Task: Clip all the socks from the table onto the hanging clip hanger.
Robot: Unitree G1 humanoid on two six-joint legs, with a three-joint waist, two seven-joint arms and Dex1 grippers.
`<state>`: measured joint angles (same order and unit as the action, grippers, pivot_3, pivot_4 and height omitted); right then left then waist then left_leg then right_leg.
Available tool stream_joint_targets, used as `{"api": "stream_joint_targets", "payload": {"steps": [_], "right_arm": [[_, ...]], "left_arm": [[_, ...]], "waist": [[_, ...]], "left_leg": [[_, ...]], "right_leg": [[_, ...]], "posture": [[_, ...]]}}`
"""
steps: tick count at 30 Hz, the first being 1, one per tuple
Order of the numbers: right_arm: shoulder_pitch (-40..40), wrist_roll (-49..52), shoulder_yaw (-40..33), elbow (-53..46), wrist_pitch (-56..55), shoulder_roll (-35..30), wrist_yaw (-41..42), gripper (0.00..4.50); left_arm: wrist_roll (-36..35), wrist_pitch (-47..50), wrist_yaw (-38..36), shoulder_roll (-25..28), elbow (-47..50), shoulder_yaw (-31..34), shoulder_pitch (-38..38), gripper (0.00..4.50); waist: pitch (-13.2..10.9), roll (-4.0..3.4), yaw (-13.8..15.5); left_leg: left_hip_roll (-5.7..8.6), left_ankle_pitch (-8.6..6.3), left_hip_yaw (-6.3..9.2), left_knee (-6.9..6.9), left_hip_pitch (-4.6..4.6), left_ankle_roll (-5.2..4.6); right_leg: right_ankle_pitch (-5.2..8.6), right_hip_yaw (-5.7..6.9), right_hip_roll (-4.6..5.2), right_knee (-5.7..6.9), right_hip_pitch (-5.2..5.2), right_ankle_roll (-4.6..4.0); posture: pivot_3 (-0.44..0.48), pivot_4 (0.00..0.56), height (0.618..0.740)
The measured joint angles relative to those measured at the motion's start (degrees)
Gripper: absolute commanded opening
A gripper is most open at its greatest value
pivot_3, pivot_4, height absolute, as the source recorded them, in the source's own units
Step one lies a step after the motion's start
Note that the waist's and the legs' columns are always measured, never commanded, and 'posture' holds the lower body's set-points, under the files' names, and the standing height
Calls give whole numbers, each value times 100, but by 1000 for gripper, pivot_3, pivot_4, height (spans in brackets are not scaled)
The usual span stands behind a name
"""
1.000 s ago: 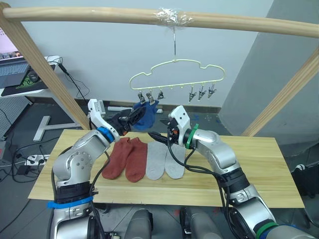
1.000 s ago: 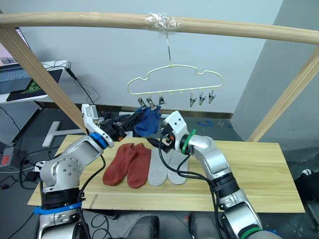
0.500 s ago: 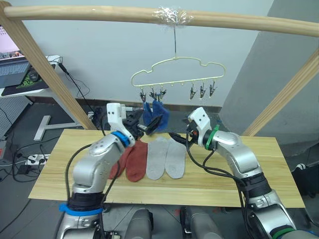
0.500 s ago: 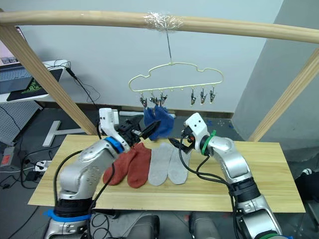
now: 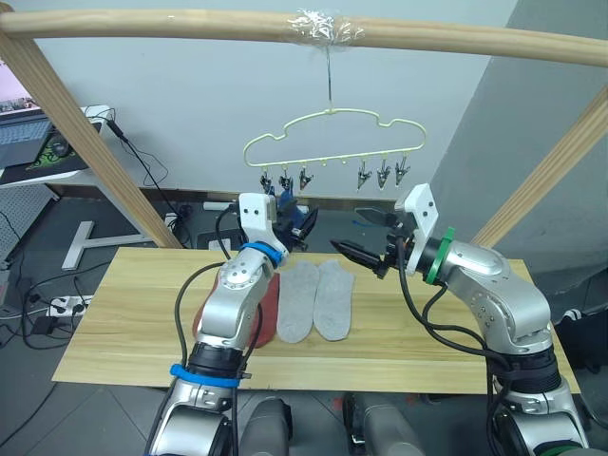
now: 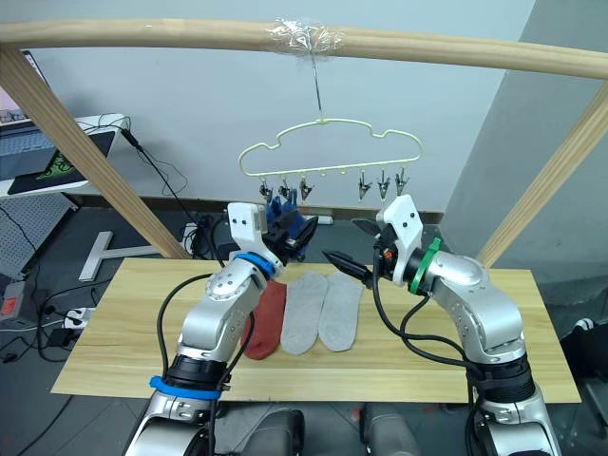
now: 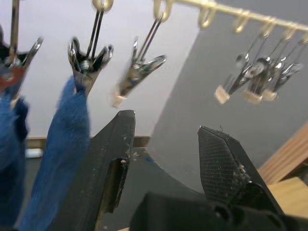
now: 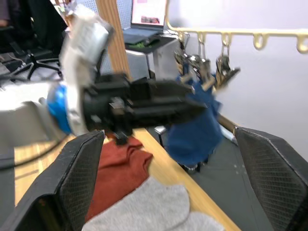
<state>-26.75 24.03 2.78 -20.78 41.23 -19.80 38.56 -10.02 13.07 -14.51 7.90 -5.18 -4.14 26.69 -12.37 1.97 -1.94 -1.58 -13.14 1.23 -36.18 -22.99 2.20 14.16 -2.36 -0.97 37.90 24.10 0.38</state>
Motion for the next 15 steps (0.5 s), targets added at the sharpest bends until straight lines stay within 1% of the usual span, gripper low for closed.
{"api": "stream_joint_targets", "payload": {"steps": [4, 15], "right_arm": [[-132, 47, -8, -147, 65, -9, -120, 4500], [-185, 262, -54, -226, 185, -148, -312, 4500]], "left_arm": [[179, -341, 123, -164, -467, 3, 241, 2378], [429, -1035, 326, -310, -1545, 217, 932, 2378]], "waist": [[-11, 3, -1], [-25, 9, -62]], "left_leg": [[3, 0, 0, 0, -2, 0], [6, 0, -3, 0, -6, 0]], "right_leg": [[0, 1, -2, -2, 0, 0], [1, 1, -3, -7, 0, 4]], "posture": [[-82, 216, 740], [-95, 211, 740]]}}
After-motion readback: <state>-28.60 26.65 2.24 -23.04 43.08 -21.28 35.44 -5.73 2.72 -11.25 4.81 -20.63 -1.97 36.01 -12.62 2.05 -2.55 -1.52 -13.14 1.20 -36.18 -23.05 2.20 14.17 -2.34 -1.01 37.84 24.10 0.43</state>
